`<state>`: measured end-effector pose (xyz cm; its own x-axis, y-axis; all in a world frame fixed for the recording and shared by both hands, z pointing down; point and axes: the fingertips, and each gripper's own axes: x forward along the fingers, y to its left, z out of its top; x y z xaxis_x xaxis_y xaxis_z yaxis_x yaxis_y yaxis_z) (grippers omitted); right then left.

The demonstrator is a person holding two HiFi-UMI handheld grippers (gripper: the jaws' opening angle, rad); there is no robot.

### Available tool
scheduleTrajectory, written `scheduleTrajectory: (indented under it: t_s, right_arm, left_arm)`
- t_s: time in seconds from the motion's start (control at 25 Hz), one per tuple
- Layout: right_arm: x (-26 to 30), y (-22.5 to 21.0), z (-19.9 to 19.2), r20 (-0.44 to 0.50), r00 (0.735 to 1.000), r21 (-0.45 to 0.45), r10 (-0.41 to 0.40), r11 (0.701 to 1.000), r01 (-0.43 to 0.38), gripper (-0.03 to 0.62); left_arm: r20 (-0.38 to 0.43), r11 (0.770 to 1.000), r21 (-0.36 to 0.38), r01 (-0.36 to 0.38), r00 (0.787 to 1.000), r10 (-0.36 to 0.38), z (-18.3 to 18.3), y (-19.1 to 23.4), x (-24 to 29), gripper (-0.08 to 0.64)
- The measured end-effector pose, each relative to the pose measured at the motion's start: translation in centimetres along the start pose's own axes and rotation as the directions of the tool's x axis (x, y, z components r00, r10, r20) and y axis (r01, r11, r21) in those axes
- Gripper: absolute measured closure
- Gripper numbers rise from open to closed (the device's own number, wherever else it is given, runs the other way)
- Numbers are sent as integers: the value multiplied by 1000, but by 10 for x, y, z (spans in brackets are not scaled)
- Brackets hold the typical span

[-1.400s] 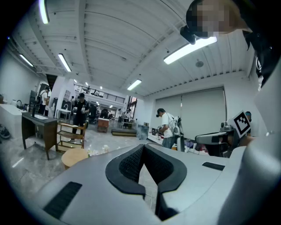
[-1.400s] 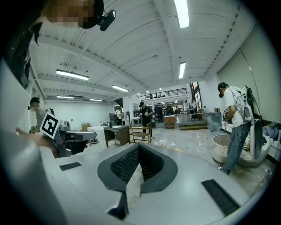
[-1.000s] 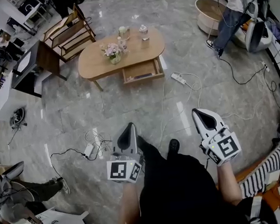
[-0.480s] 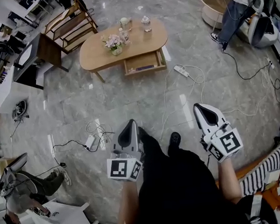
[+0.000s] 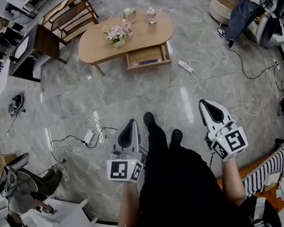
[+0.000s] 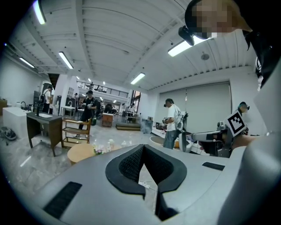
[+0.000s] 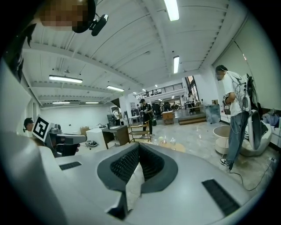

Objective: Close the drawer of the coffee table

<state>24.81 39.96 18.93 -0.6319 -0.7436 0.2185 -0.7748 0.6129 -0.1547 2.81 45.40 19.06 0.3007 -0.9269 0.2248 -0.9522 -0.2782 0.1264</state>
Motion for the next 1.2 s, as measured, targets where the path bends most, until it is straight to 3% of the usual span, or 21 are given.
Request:
scheduleTrajectory:
  t_s: [0.48,0.88,1.2]
  right_arm:
    - [104,-10,40,-19,996,-16,-87,996,87,581]
    - [169,0,54,-13,981,42,-192,980,193,581]
    - [191,-1,59,-25,969,52,-247,967,248,581]
  left_arm:
    - [9,996,-17,87,996,-87,34,90,83,548]
    - [2,984,-13,180,984,-180,46,171,128,548]
    - [-17,975,-19,221,975,-221,51,197,155,548]
